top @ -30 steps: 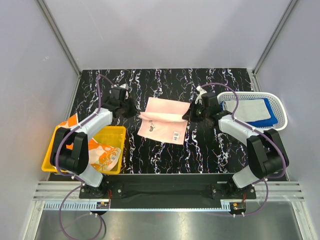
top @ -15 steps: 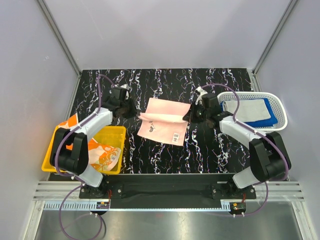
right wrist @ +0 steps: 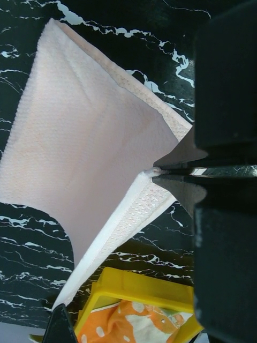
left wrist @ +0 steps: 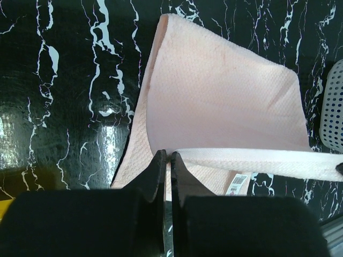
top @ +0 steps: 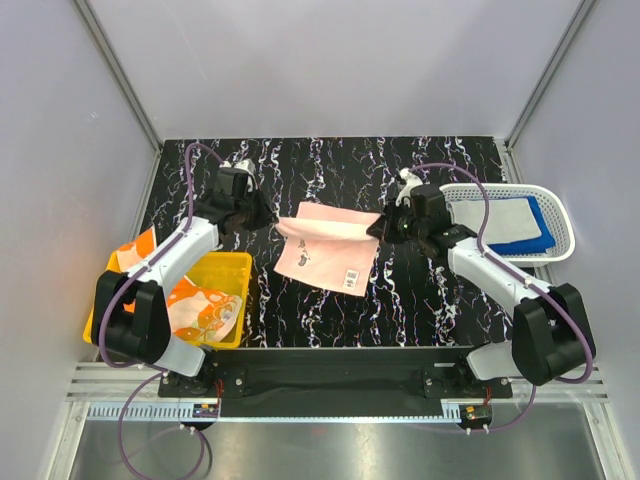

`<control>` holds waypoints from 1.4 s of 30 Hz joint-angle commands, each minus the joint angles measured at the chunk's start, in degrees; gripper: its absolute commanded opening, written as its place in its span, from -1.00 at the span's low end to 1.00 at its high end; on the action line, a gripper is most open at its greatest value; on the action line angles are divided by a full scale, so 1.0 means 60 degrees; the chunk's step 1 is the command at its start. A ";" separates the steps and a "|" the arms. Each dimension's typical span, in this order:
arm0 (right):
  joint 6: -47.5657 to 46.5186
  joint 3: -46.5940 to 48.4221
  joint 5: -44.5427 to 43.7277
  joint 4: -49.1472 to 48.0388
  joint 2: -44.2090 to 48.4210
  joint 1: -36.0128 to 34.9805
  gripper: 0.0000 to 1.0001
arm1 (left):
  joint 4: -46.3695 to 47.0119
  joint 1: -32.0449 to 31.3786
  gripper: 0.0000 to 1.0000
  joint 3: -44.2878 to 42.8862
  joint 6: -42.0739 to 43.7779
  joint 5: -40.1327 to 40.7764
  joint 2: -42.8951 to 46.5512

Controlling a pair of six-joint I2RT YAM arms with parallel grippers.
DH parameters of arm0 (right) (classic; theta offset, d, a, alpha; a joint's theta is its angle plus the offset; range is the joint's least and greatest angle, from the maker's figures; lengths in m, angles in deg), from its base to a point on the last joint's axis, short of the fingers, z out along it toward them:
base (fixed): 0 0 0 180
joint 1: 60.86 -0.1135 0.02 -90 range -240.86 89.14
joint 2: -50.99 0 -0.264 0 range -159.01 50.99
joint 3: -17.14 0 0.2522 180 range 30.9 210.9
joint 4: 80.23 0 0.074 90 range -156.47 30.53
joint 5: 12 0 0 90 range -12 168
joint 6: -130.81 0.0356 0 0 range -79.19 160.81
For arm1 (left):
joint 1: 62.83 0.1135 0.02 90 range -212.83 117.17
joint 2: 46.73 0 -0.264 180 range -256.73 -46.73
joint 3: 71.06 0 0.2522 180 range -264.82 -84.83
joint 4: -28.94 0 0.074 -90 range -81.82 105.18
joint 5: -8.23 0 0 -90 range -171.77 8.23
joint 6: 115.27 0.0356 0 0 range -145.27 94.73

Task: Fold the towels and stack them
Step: Fold the towel

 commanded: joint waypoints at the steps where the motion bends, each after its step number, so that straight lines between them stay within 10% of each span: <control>1: 0.0062 -0.0344 -0.0138 -0.0228 0.0254 -0.0164 -1.00 | 0.0170 0.0034 -1.00 0.0188 0.0171 0.0529 0.0231; 29: 0.0897 -0.2557 0.0258 -0.2777 -0.0932 -0.0824 -0.99 | 0.1006 -0.0653 -1.00 0.1595 0.0024 0.0719 -0.0691; 42: 0.0912 -0.2630 0.0594 -0.3085 -0.0918 -0.0985 -0.69 | 0.0699 -0.0771 -0.95 0.1478 0.0068 0.0983 -0.0751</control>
